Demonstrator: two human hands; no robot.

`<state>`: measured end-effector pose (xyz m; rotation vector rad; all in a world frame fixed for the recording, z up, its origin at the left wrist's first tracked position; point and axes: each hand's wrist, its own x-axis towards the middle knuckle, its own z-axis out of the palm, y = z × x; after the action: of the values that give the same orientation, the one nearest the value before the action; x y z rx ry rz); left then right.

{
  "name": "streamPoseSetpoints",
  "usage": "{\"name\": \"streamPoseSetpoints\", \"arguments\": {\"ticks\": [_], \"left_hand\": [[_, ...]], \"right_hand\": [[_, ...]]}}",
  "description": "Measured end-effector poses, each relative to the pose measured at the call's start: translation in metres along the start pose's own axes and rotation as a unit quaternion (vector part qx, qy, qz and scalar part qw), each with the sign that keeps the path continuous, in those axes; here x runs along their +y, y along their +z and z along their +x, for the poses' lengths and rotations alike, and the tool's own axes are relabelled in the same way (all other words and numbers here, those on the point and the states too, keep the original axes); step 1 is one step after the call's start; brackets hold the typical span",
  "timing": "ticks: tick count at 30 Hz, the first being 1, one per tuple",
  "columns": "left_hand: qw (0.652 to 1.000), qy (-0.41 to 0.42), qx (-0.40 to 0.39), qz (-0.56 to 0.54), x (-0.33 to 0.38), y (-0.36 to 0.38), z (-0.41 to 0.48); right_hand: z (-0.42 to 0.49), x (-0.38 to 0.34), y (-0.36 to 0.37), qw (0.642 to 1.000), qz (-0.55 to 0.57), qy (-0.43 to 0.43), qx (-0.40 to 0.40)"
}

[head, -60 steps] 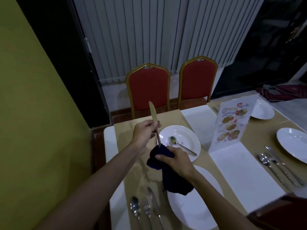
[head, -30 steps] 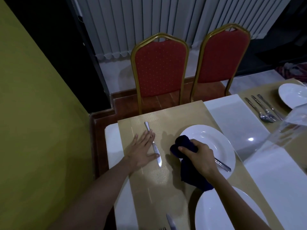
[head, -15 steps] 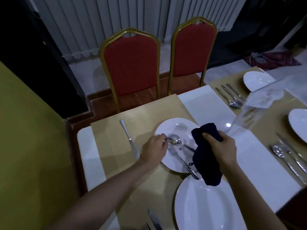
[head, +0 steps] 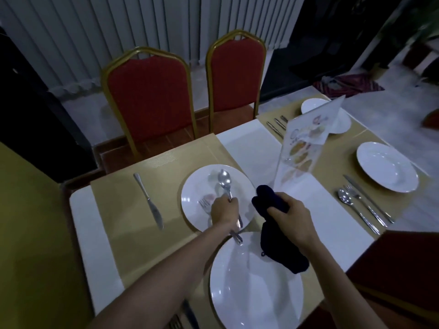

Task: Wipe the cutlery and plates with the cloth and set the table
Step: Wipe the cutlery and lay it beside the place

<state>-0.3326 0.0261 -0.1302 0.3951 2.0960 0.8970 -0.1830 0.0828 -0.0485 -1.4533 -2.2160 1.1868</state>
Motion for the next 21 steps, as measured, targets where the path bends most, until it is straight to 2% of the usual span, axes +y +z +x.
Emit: {"name": "streamPoseSetpoints", "arguments": {"ticks": [2,4,5,7,8,9,12,15,18,21], "left_hand": [[0.995,0.034,-0.066,-0.072,-0.004,-0.006,-0.033],[0.972,0.021,-0.146,-0.184,-0.009,-0.014,-0.066],[0.963,0.022,-0.162,-0.212,-0.012,-0.017,-0.083],[0.963,0.042,-0.153,-0.219,-0.016,-0.023,-0.112],[0.963,0.053,-0.147,-0.218,-0.017,-0.026,-0.125],[0.964,0.063,-0.146,-0.214,-0.016,-0.028,-0.136],[0.967,0.089,-0.126,-0.202,-0.011,-0.036,-0.165],[0.968,0.109,-0.117,-0.195,-0.009,-0.042,-0.191],[0.968,0.118,-0.120,-0.184,-0.009,-0.042,-0.212],[0.965,0.138,-0.102,-0.196,-0.001,-0.046,-0.226]], "right_hand": [[-0.006,0.000,-0.004,0.998,-0.036,-0.032,0.031],[-0.018,-0.006,-0.002,0.984,-0.090,-0.128,0.081],[-0.025,-0.008,-0.002,0.963,-0.137,-0.213,0.089],[-0.036,-0.007,-0.008,0.882,-0.277,-0.376,0.063],[-0.039,-0.005,-0.011,0.848,-0.327,-0.411,0.062],[-0.042,-0.005,-0.013,0.840,-0.345,-0.412,0.073],[-0.065,-0.009,-0.010,0.858,-0.327,-0.374,0.130],[-0.082,-0.010,-0.019,0.841,-0.346,-0.397,0.128],[-0.089,-0.016,-0.037,0.851,-0.347,-0.359,0.161],[-0.110,-0.016,-0.034,0.827,-0.345,-0.406,0.177]]}}
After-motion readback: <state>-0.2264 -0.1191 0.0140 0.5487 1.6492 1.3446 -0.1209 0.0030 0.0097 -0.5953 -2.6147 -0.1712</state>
